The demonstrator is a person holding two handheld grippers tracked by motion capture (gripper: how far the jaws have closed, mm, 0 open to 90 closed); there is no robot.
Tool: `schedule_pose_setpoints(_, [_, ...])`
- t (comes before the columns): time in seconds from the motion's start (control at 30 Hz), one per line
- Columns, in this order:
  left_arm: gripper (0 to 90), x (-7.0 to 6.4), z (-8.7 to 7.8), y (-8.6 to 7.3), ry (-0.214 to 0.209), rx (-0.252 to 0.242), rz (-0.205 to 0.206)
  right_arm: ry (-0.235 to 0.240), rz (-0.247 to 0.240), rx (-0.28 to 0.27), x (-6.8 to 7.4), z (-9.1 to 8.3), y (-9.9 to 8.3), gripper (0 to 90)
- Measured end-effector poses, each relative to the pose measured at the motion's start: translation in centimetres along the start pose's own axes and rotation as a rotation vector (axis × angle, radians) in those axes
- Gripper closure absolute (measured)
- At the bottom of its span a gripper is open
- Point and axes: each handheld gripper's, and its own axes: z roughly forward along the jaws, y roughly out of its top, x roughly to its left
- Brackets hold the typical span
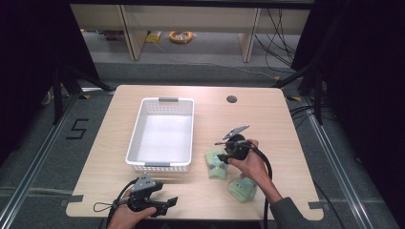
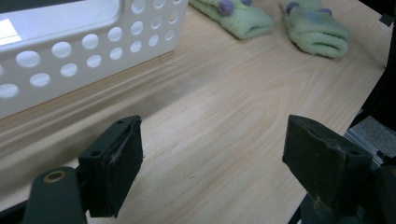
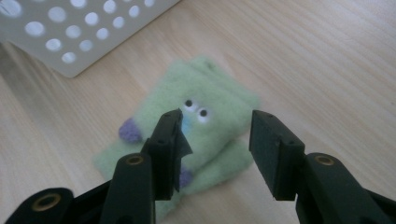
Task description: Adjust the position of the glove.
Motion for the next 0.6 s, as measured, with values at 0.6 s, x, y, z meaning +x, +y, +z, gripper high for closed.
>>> schedule_pose_setpoints(0.6, [19.6, 0.1, -0.1, 0.0, 0.004, 0.003, 0.009, 0.018, 0.058, 0.121, -0.1, 1.1, 0.8, 36.3])
